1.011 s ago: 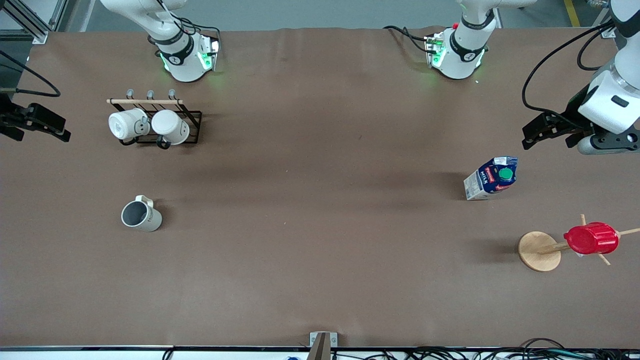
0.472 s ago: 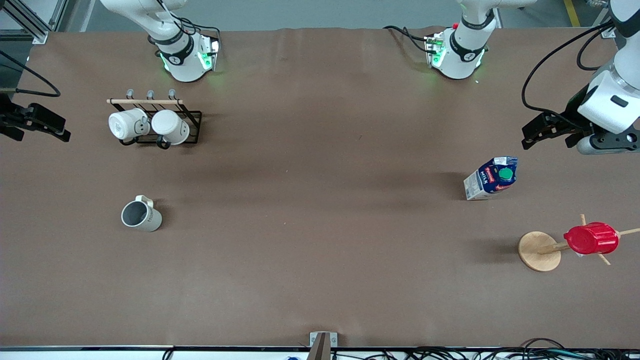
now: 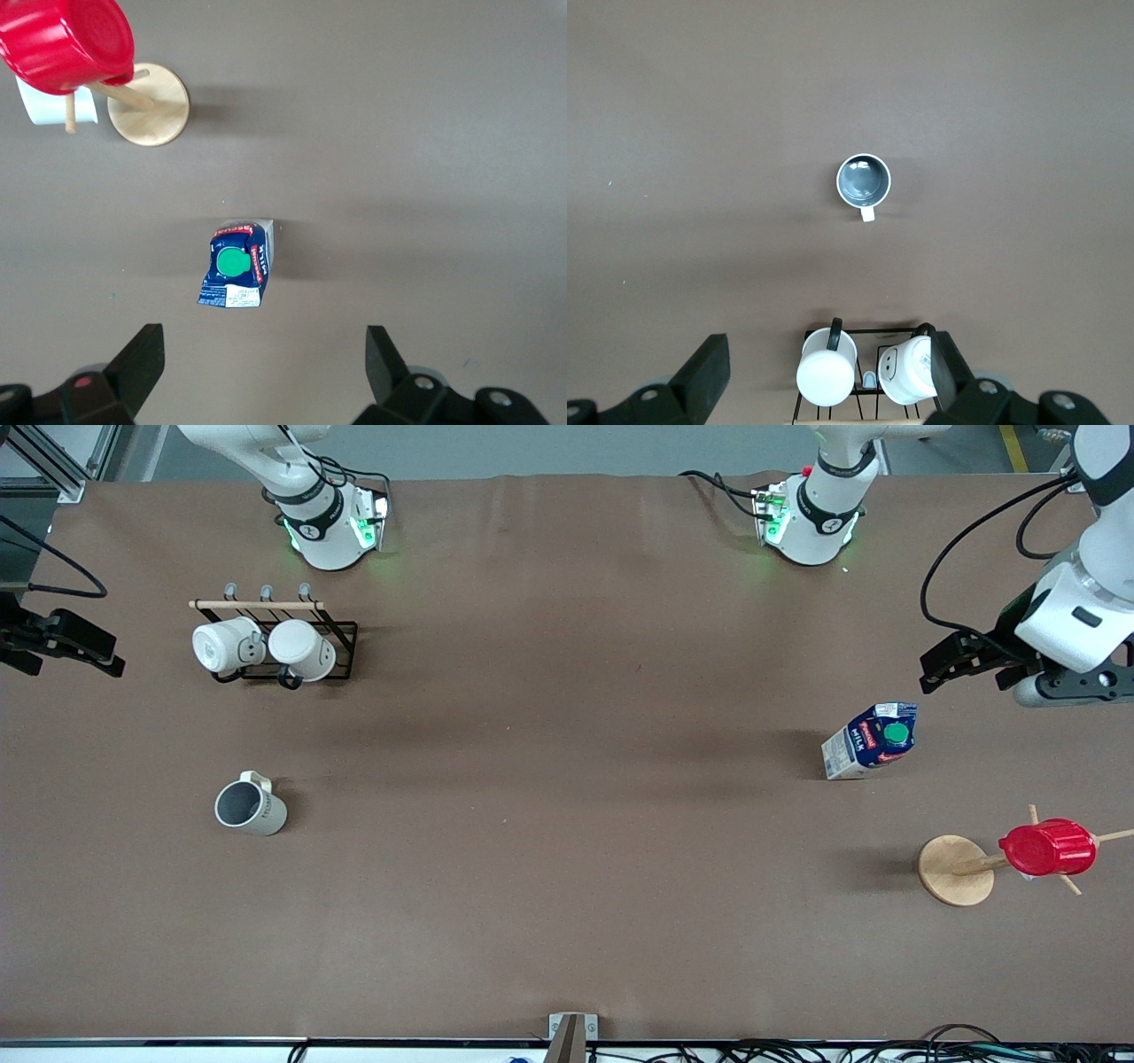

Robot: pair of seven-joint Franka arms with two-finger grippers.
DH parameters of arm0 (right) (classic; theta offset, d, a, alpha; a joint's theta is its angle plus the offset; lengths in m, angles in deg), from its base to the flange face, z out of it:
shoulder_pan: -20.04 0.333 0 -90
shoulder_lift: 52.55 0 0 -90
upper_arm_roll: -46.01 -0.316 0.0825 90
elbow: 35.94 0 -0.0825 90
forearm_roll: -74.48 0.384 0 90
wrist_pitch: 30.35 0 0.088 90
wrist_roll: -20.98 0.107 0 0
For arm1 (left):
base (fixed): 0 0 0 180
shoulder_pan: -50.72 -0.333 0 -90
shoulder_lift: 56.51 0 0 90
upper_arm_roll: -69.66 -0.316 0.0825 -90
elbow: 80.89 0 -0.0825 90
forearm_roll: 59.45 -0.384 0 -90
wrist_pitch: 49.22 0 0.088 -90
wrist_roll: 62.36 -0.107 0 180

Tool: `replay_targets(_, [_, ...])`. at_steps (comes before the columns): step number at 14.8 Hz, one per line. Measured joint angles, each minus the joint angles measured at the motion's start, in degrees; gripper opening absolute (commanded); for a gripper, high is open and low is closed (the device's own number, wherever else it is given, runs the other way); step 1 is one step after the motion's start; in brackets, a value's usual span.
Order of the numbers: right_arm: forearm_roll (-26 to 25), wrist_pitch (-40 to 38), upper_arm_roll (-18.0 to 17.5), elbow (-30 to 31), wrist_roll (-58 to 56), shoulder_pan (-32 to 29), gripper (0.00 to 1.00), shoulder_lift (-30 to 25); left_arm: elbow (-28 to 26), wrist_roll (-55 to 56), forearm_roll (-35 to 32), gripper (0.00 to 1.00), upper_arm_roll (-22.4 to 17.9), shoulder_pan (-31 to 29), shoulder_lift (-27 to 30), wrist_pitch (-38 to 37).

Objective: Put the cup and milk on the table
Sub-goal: 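Reach the left gripper to the milk carton while the right gripper reaches the mug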

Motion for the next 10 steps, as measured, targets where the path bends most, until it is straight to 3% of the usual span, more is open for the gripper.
replay_targets(5, [-0.15, 3.35, 0.08, 3.12, -1.76, -0.03, 1.00, 6.56, -2.26, -0.02, 0.00, 1.00, -0.11, -0.11, -3.67, 4.97])
replay_targets(10, [-0.29, 23.35, 2.58, 15.37, -9.78, -0.96, 1.00, 13.57, -8.14, -0.12, 0.00, 0.99, -0.30, -1.32, -4.35, 10.42])
